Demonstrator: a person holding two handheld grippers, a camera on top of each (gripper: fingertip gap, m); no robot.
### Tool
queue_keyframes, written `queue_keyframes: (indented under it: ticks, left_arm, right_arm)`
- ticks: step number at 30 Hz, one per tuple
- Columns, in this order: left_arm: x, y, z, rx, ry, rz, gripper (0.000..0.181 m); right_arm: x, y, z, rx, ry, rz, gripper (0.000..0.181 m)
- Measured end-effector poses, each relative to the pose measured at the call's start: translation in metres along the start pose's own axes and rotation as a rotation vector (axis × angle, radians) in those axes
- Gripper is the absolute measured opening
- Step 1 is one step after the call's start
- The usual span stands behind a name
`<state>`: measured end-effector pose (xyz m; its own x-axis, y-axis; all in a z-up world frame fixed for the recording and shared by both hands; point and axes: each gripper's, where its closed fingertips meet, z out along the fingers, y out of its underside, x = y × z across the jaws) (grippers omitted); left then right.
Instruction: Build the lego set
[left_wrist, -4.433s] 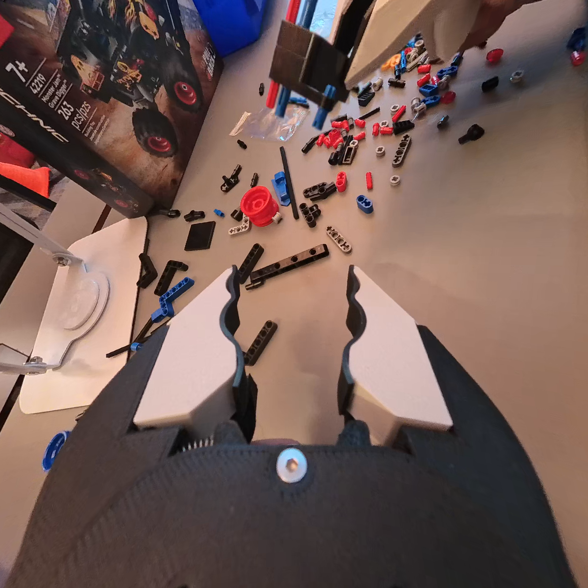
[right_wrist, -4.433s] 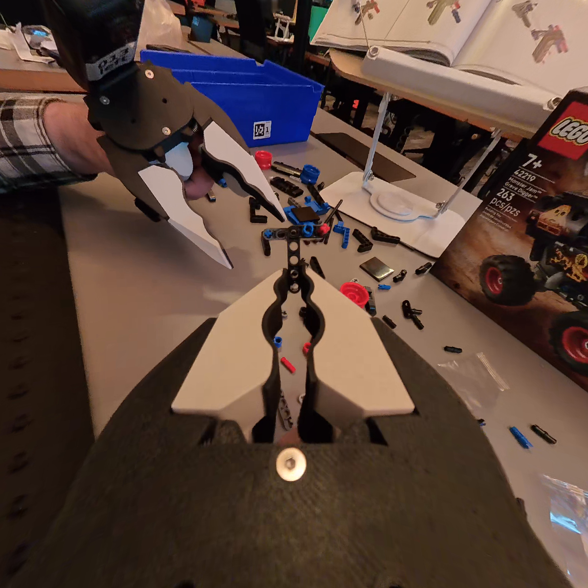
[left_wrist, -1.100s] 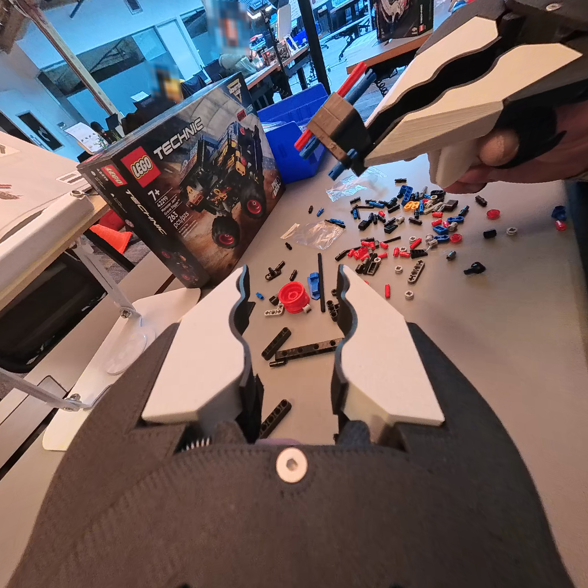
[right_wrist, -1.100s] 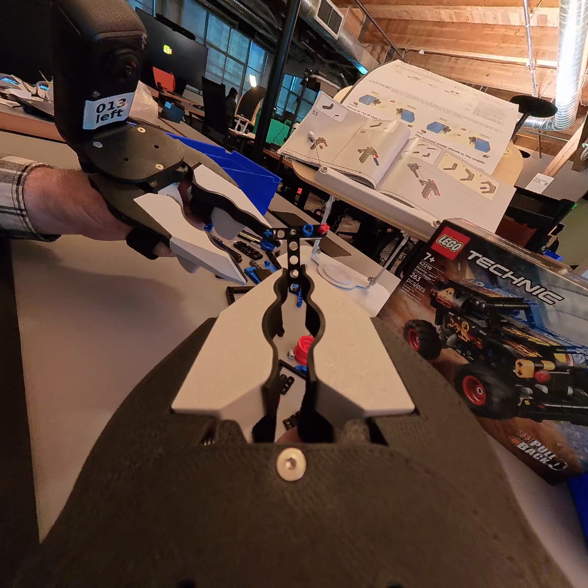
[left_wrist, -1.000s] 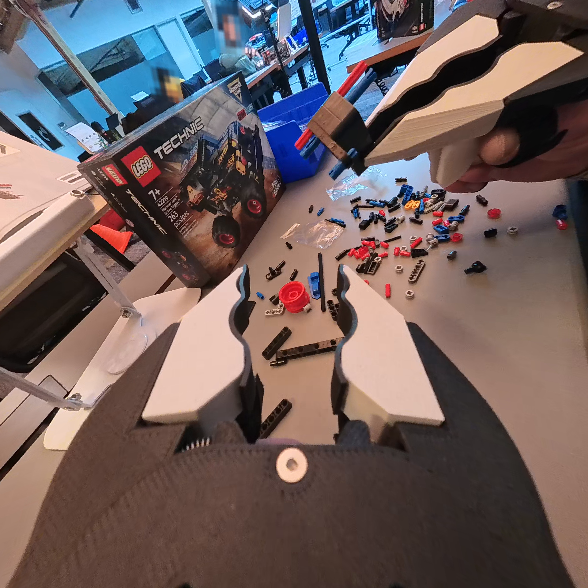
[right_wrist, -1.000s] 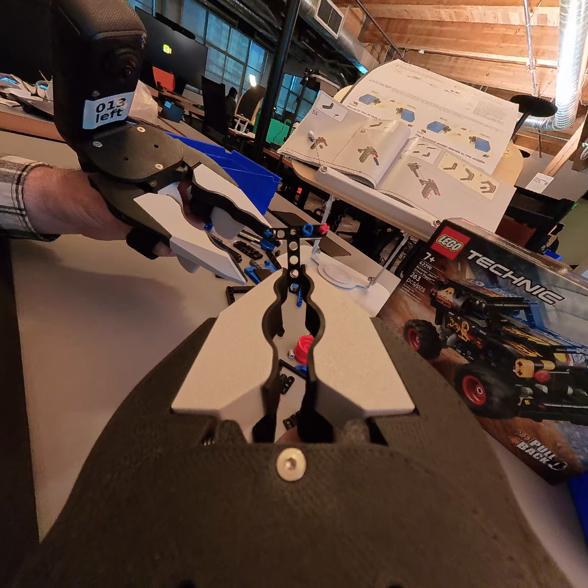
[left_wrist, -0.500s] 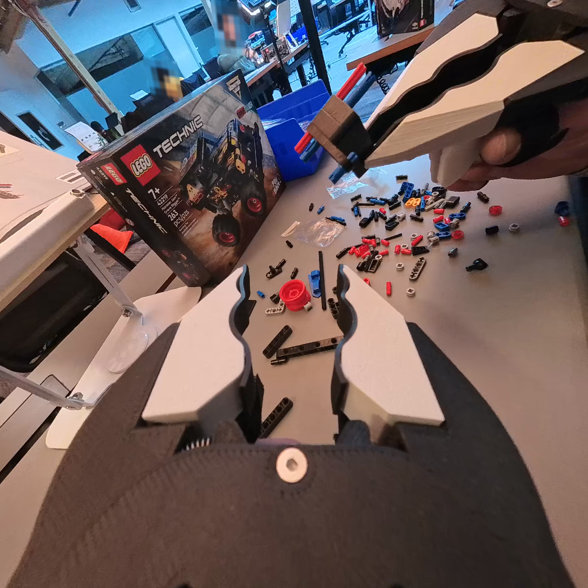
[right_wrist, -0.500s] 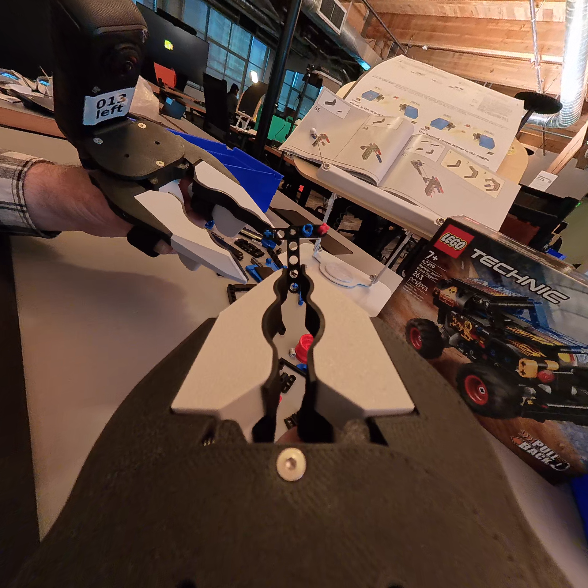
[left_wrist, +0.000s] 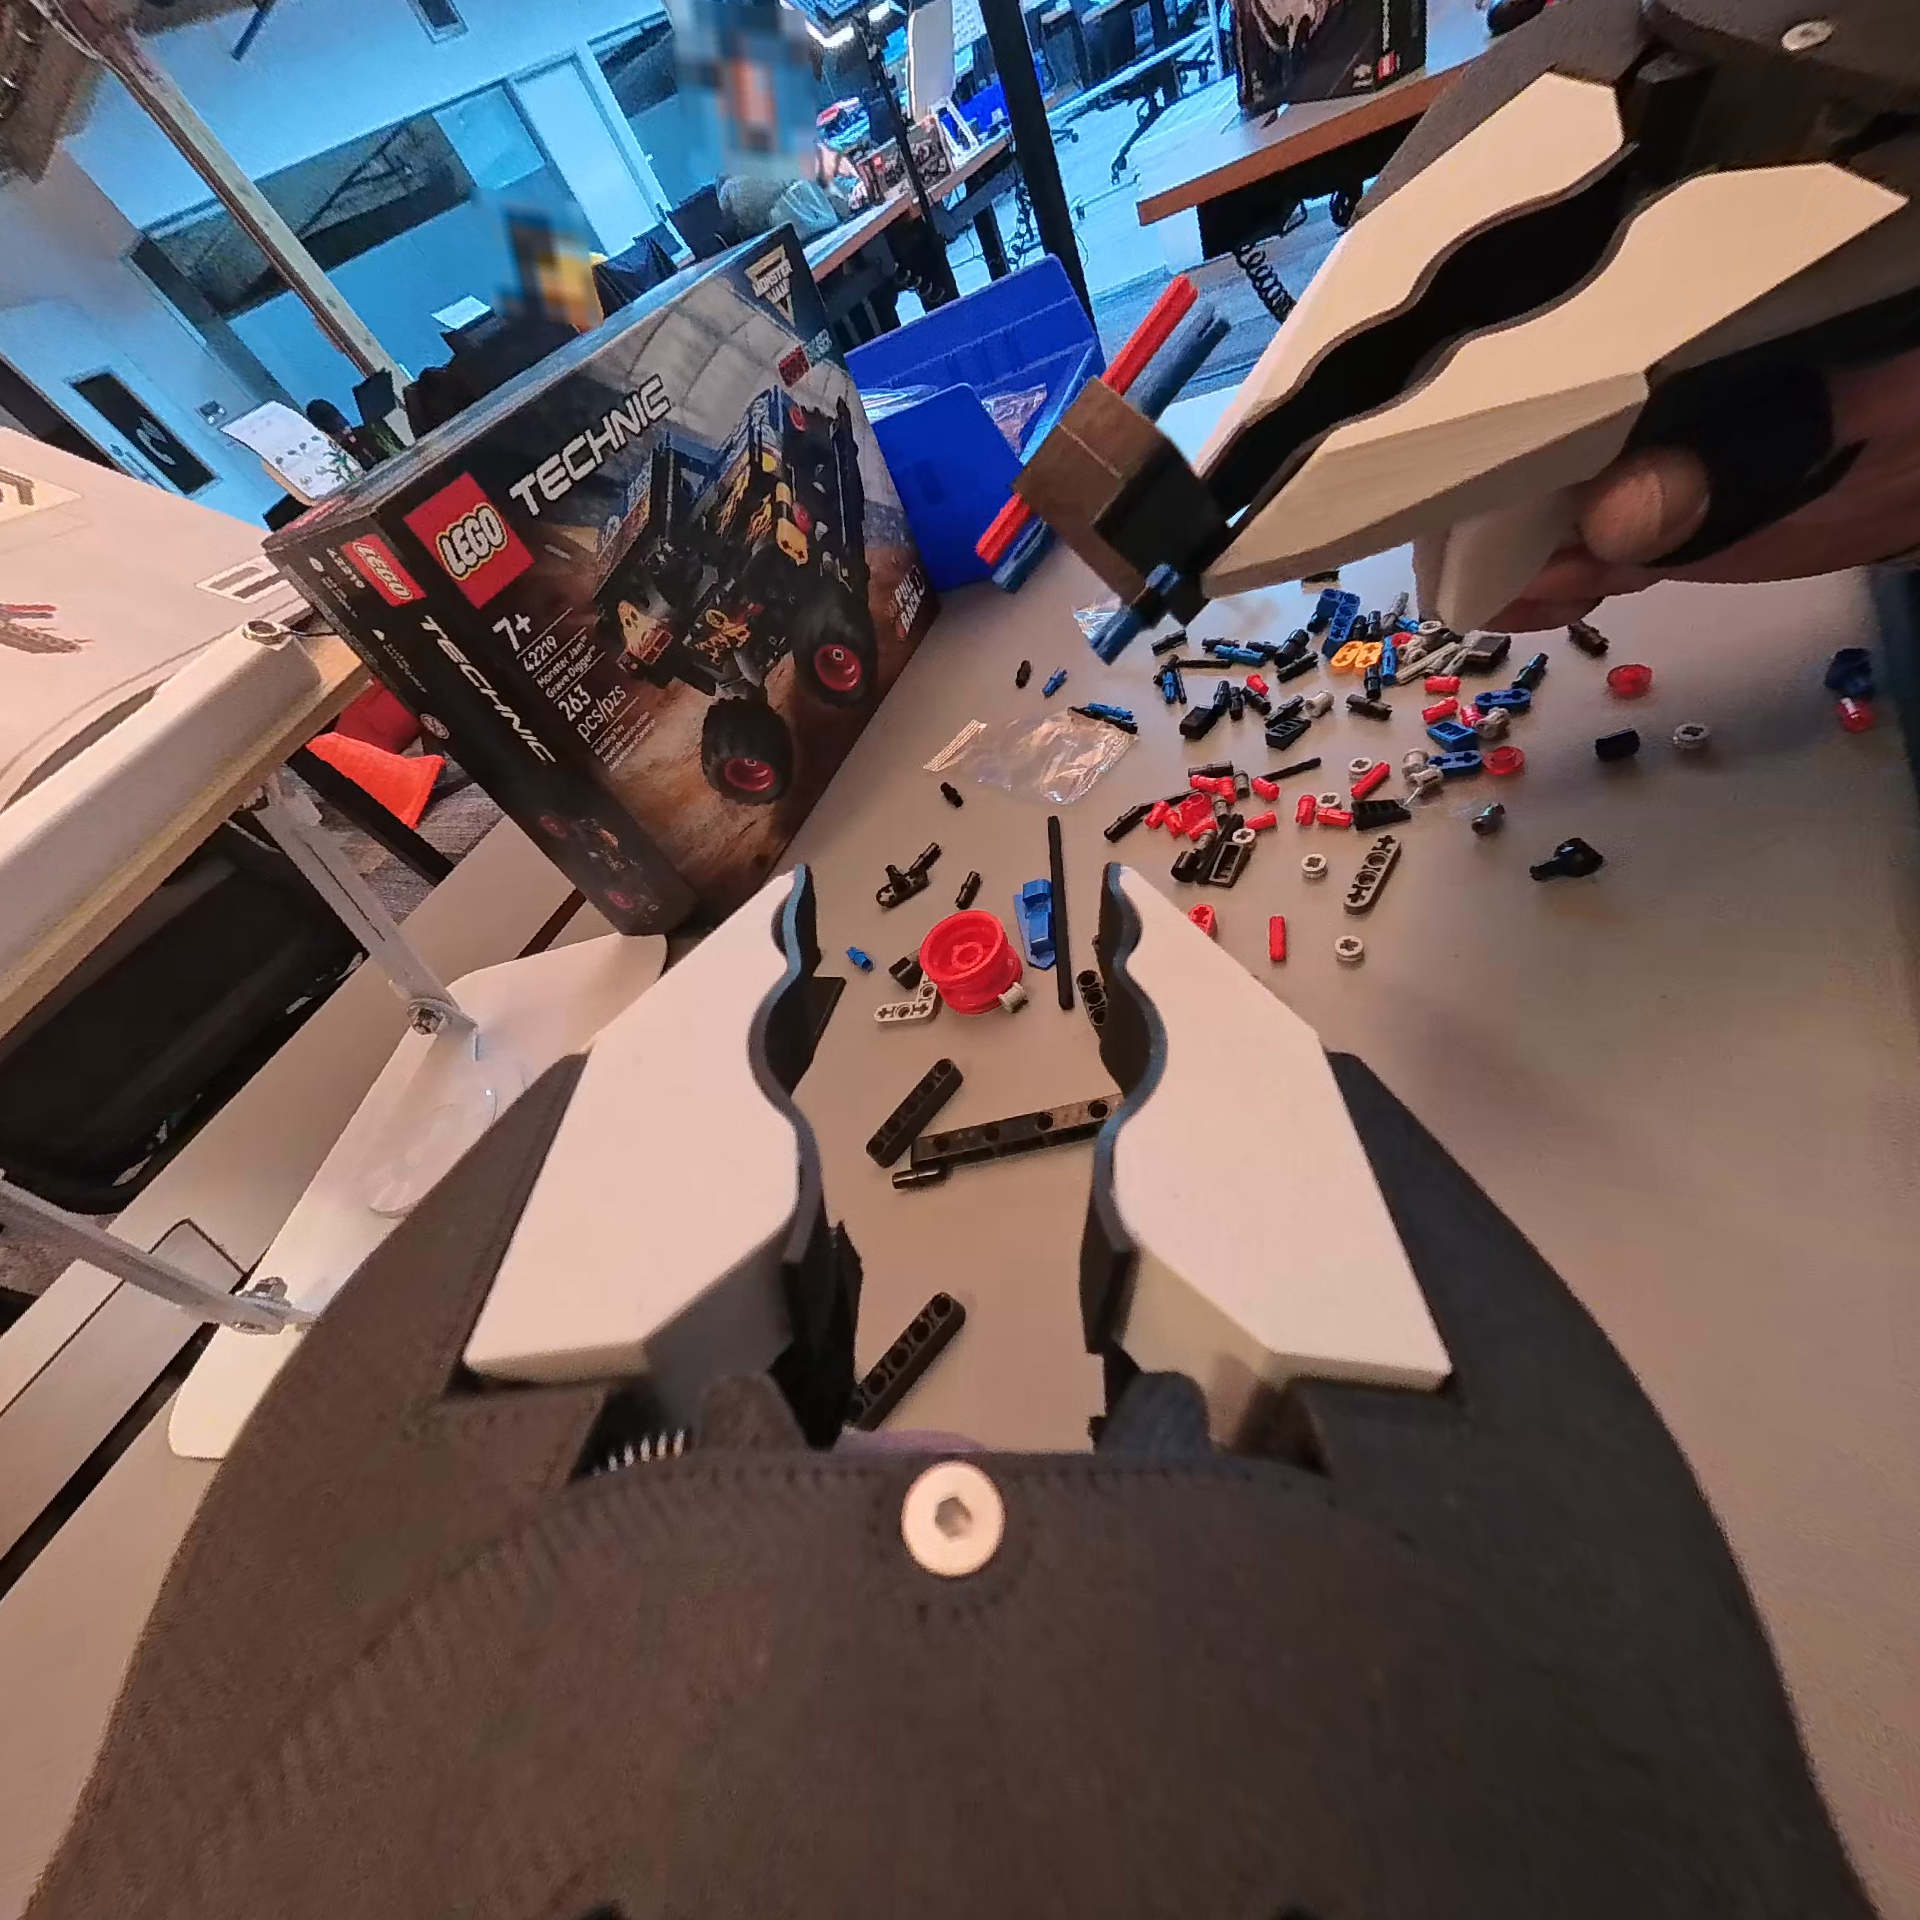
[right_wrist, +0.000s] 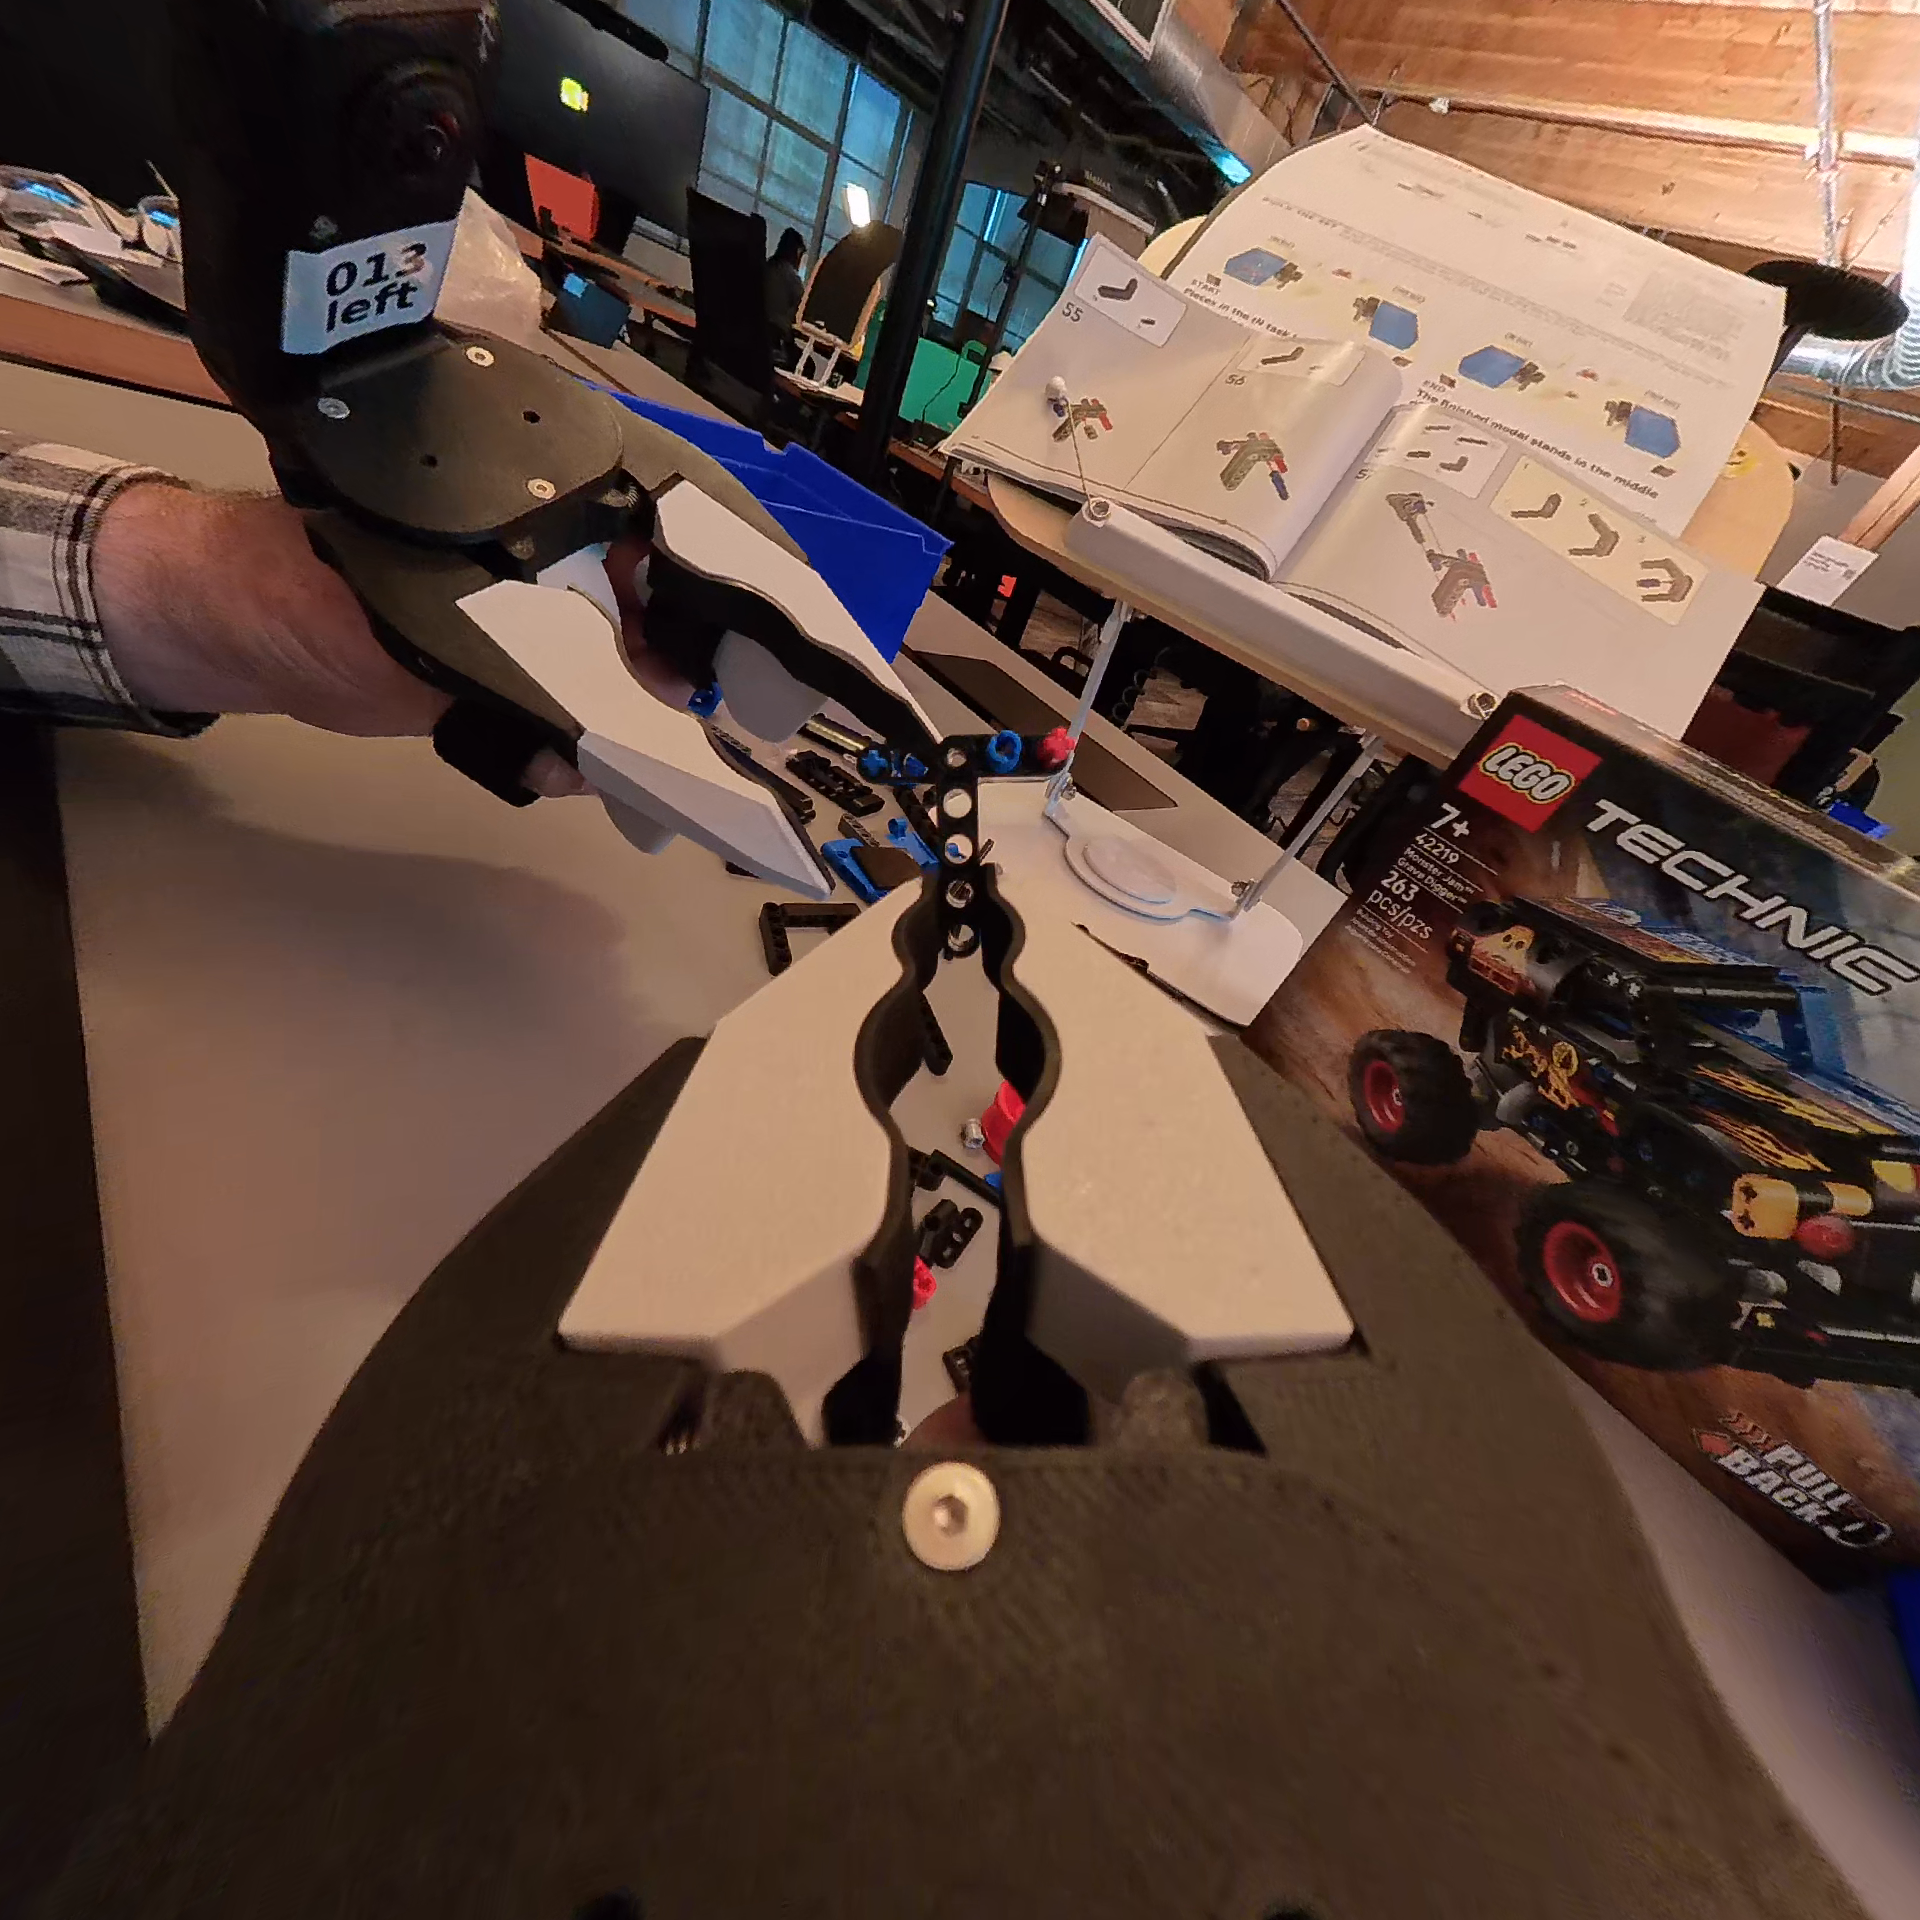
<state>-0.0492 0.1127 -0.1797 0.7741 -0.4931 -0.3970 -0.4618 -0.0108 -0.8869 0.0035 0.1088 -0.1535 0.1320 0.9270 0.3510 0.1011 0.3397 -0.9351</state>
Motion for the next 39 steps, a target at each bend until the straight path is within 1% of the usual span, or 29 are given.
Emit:
queue_keyframes:
  ticks: [6, 9, 12, 15, 18, 21, 26, 29, 31, 33, 36, 39]
  left_arm:
    - [-0.003, -0.005, -0.004, 0.020, -0.006, 0.011, 0.052]
    - [0.001, -0.012, -0.008, 0.046, -0.004, 0.061, 0.050]
    - [0.011, -0.021, -0.010, 0.076, -0.002, 0.138, 0.043]
    - [0.016, -0.030, -0.010, 0.086, -0.045, 0.222, 0.032]
    - [0.023, -0.031, -0.009, 0.081, -0.056, 0.311, 0.020]
    - [0.027, -0.030, -0.008, 0.069, -0.058, 0.357, 0.008]
    - [0.027, -0.028, -0.010, 0.046, -0.058, 0.370, 0.005]
    - [0.026, -0.025, -0.018, 0.015, -0.059, 0.383, 0.005]
    - [0.026, -0.019, -0.026, -0.029, -0.050, 0.382, 0.004]
    - [0.031, -0.008, -0.036, -0.064, -0.005, 0.326, 0.004]
    - [0.036, 0.022, -0.057, -0.164, 0.031, 0.298, 0.005]
    - [0.039, 0.054, -0.080, -0.262, 0.076, 0.217, 0.005]
  right_arm:
    - [-0.003, 0.003, 0.002, -0.011, -0.016, -0.002, 0.004]
    - [-0.007, 0.004, 0.004, -0.019, -0.028, -0.010, 0.005]
    - [-0.011, 0.006, 0.006, -0.030, -0.042, -0.019, 0.004]
    - [-0.015, 0.007, 0.008, -0.035, -0.058, -0.024, 0.004]
    - [-0.017, 0.008, 0.009, -0.035, -0.070, -0.009, 0.004]
    - [-0.018, 0.008, 0.010, -0.037, -0.072, -0.002, 0.004]
    - [-0.025, 0.010, 0.010, -0.040, -0.112, -0.003, 0.005]
    - [-0.035, 0.009, 0.009, -0.032, -0.176, 0.004, 0.013]
    - [-0.039, 0.004, 0.006, -0.002, -0.205, 0.003, 0.015]
    - [-0.038, 0.001, 0.003, 0.019, -0.219, 0.026, 0.013]
    - [-0.031, -0.001, 0.000, 0.033, -0.208, 0.063, 0.012]
    - [-0.030, 0.003, 0.002, 0.013, -0.208, 0.077, 0.010]
